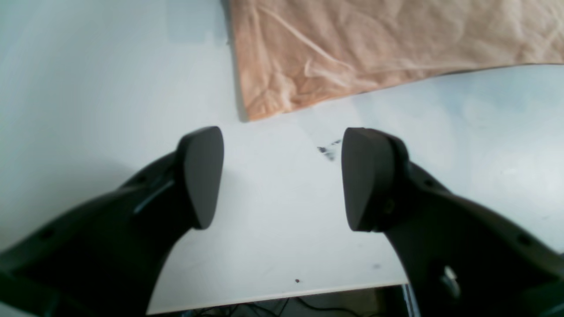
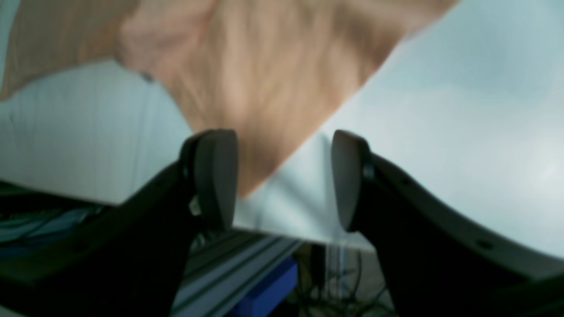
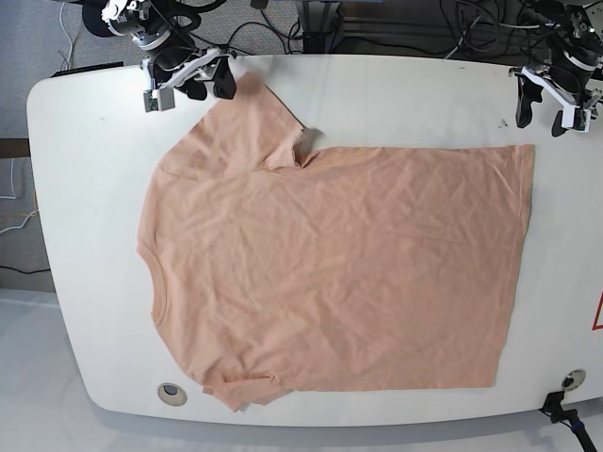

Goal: Fold the T-shirt properly
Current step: 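Lower the right gripper onto the shirt shoulder beside the sleeve, then close the right gripper on the shoulder edge of the shirt, then lower the left gripper and pinch the hem corner of the shirt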

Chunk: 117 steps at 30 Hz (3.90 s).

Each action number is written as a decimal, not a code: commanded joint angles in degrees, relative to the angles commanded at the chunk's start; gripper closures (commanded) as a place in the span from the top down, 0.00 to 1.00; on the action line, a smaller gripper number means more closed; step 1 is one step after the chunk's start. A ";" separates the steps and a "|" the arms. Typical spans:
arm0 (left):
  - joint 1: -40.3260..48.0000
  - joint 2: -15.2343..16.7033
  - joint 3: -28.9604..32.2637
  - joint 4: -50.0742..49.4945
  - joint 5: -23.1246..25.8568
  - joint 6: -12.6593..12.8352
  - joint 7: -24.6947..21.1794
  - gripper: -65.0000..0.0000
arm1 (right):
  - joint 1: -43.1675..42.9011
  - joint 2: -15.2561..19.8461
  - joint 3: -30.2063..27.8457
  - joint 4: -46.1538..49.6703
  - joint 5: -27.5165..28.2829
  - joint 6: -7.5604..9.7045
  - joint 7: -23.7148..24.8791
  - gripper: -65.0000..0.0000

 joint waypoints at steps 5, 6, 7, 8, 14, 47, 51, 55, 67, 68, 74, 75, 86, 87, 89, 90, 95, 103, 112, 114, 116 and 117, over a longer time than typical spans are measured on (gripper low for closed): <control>0.00 0.00 0.00 0.00 0.09 0.00 0.00 0.60 | 0.18 -1.14 0.00 -0.53 0.00 0.00 -2.64 0.51; 0.00 0.00 0.00 0.00 0.09 0.00 0.00 0.60 | 0.26 -1.14 0.00 -1.58 0.09 0.00 -2.64 0.51; 0.00 0.00 0.18 0.00 0.09 0.00 0.00 0.60 | 0.44 -1.14 0.00 -2.64 0.09 0.00 -2.73 0.51; 0.00 0.00 0.18 0.00 0.09 0.00 0.00 0.60 | 0.44 -1.14 0.00 -3.87 0.09 0.00 -2.73 0.51; 0.00 0.00 0.09 0.00 0.09 0.00 0.00 0.60 | 0.53 -1.14 -0.44 -5.27 0.18 0.00 -2.73 0.51; 0.00 0.00 0.35 -0.09 0.18 0.00 0.00 0.60 | 7.74 -0.97 -3.60 -8.53 0.09 0.00 -2.73 0.51; 0.00 0.00 0.35 -0.09 0.18 0.00 0.00 0.60 | 7.47 -0.97 -2.29 -7.65 0.09 0.00 -2.73 0.51; 0.00 0.00 0.35 -0.09 0.18 0.00 0.00 0.60 | 5.71 -1.05 -2.37 -3.16 0.09 0.00 -2.73 0.51; 0.00 0.00 0.44 -0.18 0.26 0.00 0.00 0.60 | 5.10 -1.14 -2.64 -1.58 0.18 0.00 -2.73 0.51; 0.00 0.00 0.44 -0.18 0.26 0.00 0.00 0.60 | 5.01 -1.23 -2.64 -1.58 0.18 0.00 -2.73 0.51; 0.00 0.00 0.44 -0.18 0.26 0.00 0.00 0.60 | 5.01 -1.23 -2.64 -2.02 -0.09 0.00 -2.73 0.51; 0.00 0.00 0.44 -0.18 0.26 0.00 0.00 0.60 | 5.01 -1.23 -2.64 -2.02 -0.26 0.00 -2.73 0.51; 0.00 0.00 0.44 -0.18 0.26 0.00 0.00 0.60 | 5.45 -1.14 -2.46 -5.54 -0.44 -0.09 -2.73 0.51; 0.00 0.00 0.44 -0.18 0.26 0.00 0.00 0.60 | 5.89 -1.14 -2.37 -5.54 -0.44 -0.09 -2.64 0.51; 0.00 0.00 0.44 -0.18 0.26 0.00 0.00 0.60 | 6.07 -1.14 -2.37 -5.54 -0.44 -0.09 -2.64 0.51; 0.00 0.00 0.44 -0.26 0.26 0.00 0.00 0.60 | 6.07 -1.14 -2.37 -5.54 -0.44 -0.09 -2.64 0.51; 0.00 0.00 0.44 -0.26 0.26 0.00 0.00 0.60 | 6.07 -1.14 -2.37 -5.63 -0.44 -0.09 -2.64 0.42; -0.09 0.00 0.44 -0.26 0.26 0.00 0.00 0.60 | 6.07 -1.14 -2.64 -5.63 -0.44 -0.09 -2.64 0.00; -4.75 0.09 -1.05 -1.93 -4.66 0.00 6.59 0.60 | 6.15 -1.05 -2.64 -5.63 -0.44 -0.09 -2.64 0.00; -5.98 0.09 -2.37 -2.90 -7.30 0.00 9.49 0.60 | 6.15 -1.05 -2.64 -5.63 -0.44 -0.09 -2.64 0.00; -7.47 0.00 -2.46 -4.31 -8.44 0.00 11.16 0.60 | 6.15 -1.05 -2.64 -5.63 -0.44 -0.09 -2.64 0.00; -8.18 0.00 -2.46 -5.19 -8.62 0.00 12.04 0.60 | 6.15 -1.05 -2.64 -5.63 -0.44 -0.09 -2.64 0.00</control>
